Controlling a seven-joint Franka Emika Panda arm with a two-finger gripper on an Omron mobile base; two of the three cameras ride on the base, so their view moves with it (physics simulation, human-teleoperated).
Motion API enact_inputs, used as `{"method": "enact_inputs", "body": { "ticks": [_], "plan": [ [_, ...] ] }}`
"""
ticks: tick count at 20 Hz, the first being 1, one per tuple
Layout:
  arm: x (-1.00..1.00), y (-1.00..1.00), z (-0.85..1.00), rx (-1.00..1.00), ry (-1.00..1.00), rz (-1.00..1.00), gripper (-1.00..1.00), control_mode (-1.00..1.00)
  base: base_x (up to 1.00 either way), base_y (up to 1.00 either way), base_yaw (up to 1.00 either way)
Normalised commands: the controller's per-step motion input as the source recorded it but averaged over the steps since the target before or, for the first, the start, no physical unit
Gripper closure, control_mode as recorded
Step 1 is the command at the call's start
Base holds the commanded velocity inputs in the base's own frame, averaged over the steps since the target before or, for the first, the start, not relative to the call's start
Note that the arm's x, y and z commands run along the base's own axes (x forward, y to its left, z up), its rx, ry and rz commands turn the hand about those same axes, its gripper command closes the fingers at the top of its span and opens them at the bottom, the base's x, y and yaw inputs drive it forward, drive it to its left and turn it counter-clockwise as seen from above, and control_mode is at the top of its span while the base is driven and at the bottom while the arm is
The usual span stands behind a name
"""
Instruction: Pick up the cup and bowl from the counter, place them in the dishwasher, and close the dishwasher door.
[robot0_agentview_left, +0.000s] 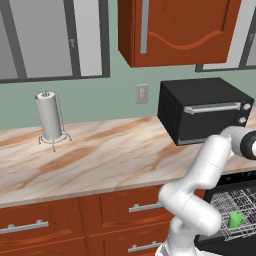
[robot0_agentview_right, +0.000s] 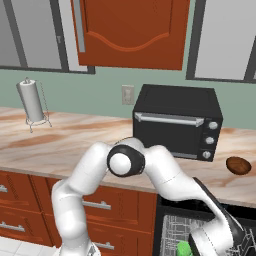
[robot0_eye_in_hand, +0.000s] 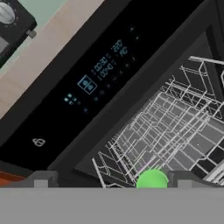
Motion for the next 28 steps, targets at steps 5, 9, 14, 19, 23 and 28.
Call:
{"method": "enact_inputs", "body": {
  "ticks": [5,9,14,19,23,28],
  "plan": [
    [0.0,-0.11,0.25,0.23,0.13,-0.07,-1.0,-1.0,0.0,0.0,0.0],
    [0.0,-0.06,0.29,0.03,0.05,0.0,-1.0,-1.0,0.0,0.0,0.0],
    [0.0,-0.09,0.54,-0.03,0.0,-0.02,-1.0,-1.0,0.0,0.0,0.0],
    [0.08,-0.05,0.58,-0.09,0.0,-0.03,-1.0,-1.0,0.0,0.0,0.0],
    [0.19,-0.02,0.65,-0.05,0.01,-0.06,-1.0,-1.0,0.0,0.0,0.0],
    [0.31,-0.03,0.83,0.0,0.0,-0.05,-1.0,-1.0,0.0,0.0,0.0]
  ]
}}
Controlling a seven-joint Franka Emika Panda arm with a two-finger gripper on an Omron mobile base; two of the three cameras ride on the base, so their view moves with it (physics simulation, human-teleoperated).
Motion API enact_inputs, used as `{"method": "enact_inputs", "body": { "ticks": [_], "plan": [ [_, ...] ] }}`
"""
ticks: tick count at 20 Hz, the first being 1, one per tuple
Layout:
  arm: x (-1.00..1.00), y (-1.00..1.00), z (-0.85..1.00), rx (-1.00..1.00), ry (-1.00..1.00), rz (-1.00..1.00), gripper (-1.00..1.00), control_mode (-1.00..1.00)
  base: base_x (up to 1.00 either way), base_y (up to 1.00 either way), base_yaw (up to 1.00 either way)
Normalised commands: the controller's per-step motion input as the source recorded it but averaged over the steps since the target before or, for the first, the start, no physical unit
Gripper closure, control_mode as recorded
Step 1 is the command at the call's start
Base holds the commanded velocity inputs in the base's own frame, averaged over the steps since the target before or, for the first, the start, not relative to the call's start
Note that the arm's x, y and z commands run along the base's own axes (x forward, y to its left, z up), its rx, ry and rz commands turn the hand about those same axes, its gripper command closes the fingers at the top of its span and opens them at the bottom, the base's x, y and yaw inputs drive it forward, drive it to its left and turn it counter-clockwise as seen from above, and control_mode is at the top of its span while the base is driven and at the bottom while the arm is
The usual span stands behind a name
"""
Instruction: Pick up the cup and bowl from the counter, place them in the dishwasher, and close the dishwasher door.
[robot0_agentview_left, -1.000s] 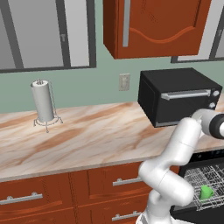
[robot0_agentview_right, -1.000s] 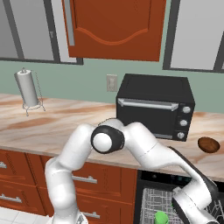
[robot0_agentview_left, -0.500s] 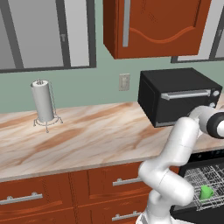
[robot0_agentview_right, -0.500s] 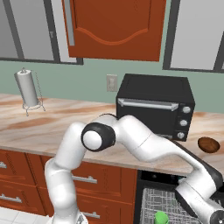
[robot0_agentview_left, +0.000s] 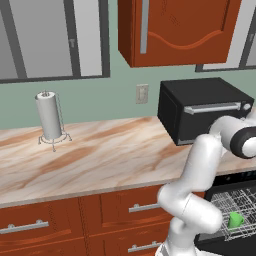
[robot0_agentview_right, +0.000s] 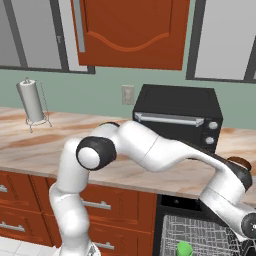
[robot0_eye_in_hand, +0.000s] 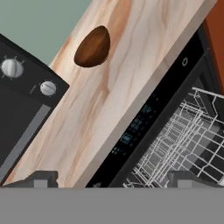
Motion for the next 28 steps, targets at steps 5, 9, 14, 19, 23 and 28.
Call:
{"method": "enact_inputs", "body": {
  "ticks": [5,9,14,19,23,28],
  "plan": [
    [0.42,-0.05,0.73,0.0,0.0,0.0,-1.0,-1.0,0.0,0.0,0.0],
    [0.33,-0.12,0.44,0.02,0.0,0.0,-1.0,-1.0,0.0,0.0,0.0],
    [0.41,-0.29,-0.01,0.13,0.0,0.0,-1.0,-1.0,0.0,0.0,0.0],
    [0.37,-0.38,-0.25,0.16,0.0,0.0,-1.0,-1.0,0.0,0.0,0.0],
    [0.26,-0.46,-0.45,0.15,0.0,0.0,-1.0,-1.0,0.0,0.0,0.0],
    [0.5,-0.53,-0.18,0.09,0.0,0.0,-1.0,-1.0,0.0,0.0,0.0]
  ]
}}
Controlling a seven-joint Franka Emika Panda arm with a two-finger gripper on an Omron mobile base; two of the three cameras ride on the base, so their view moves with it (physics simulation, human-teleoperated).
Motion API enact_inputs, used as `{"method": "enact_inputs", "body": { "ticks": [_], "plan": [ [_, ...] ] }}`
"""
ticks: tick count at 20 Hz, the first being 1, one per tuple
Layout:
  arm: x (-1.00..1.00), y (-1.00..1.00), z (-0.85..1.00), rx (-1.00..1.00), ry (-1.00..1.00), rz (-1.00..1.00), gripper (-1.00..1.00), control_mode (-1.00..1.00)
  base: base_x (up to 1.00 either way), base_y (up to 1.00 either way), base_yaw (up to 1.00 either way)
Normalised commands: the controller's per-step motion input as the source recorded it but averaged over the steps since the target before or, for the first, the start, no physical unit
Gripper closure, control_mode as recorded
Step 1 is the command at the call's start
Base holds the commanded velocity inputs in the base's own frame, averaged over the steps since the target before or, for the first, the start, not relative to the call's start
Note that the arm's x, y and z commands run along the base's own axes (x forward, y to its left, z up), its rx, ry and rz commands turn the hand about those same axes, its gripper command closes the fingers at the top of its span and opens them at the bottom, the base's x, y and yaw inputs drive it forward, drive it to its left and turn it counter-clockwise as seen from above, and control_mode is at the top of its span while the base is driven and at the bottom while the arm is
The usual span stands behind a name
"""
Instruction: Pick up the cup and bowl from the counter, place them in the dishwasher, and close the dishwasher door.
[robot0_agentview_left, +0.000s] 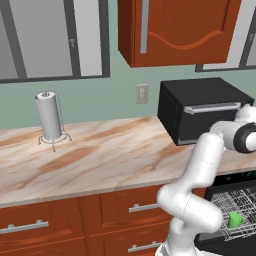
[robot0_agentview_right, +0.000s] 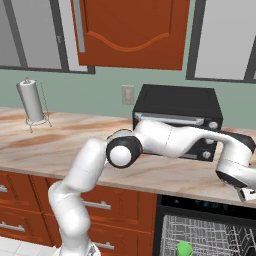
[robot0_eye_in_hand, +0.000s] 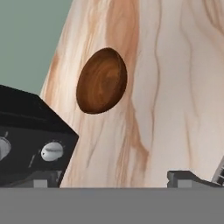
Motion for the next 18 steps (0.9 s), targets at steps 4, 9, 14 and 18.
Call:
{"method": "enact_inputs", "body": {
  "ticks": [4,9,14,18],
  "plan": [
    [0.63,-0.43,-0.14,0.04,0.0,0.0,-1.0,-1.0,0.0,0.0,0.0],
    [0.68,-0.13,-0.4,0.02,0.03,0.01,-1.0,-1.0,0.0,0.0,0.0],
    [0.65,0.0,-0.6,0.0,0.09,0.02,-1.0,-1.0,0.0,0.0,0.0],
    [0.46,-0.25,-0.19,0.0,0.01,0.0,-1.0,-1.0,0.0,0.0,0.0]
  ]
}}
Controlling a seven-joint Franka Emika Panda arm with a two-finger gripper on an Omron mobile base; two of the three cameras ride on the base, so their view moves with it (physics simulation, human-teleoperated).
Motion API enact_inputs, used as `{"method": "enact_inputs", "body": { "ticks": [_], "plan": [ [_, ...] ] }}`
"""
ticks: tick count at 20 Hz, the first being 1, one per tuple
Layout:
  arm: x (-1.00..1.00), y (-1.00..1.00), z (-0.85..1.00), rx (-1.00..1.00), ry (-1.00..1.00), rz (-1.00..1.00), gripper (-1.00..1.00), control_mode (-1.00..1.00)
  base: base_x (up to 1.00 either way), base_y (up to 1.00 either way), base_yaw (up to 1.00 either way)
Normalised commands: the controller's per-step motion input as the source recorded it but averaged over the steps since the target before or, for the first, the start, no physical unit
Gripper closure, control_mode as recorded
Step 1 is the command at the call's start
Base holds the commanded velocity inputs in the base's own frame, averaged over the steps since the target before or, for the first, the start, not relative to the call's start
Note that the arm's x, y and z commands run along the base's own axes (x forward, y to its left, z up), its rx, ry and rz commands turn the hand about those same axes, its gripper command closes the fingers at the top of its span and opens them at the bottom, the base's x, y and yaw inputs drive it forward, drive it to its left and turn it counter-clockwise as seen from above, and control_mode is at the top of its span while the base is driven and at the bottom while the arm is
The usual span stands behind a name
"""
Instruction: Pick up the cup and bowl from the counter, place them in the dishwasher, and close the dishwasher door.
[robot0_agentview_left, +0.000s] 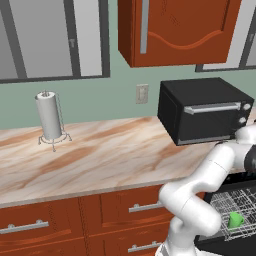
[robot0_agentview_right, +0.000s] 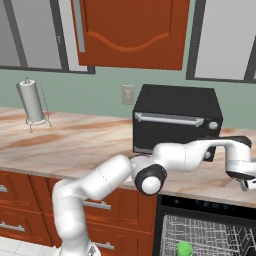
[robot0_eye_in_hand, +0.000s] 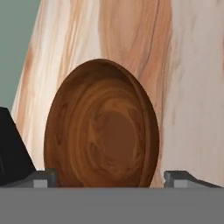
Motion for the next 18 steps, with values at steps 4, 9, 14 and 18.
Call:
{"method": "enact_inputs", "body": {
  "ticks": [4,9,14,18],
  "plan": [
    [0.44,-0.39,-0.13,0.0,0.0,0.0,-1.0,-1.0,0.0,0.0,0.0],
    [0.29,-0.16,-0.16,0.0,0.01,0.0,1.0,-1.0,0.0,0.0,0.0],
    [-0.15,-0.12,0.05,0.02,-0.03,0.0,1.0,-1.0,0.0,0.0,0.0],
    [-0.49,-0.27,0.28,0.02,-0.11,0.0,1.0,-1.0,0.0,0.0,0.0]
  ]
}}
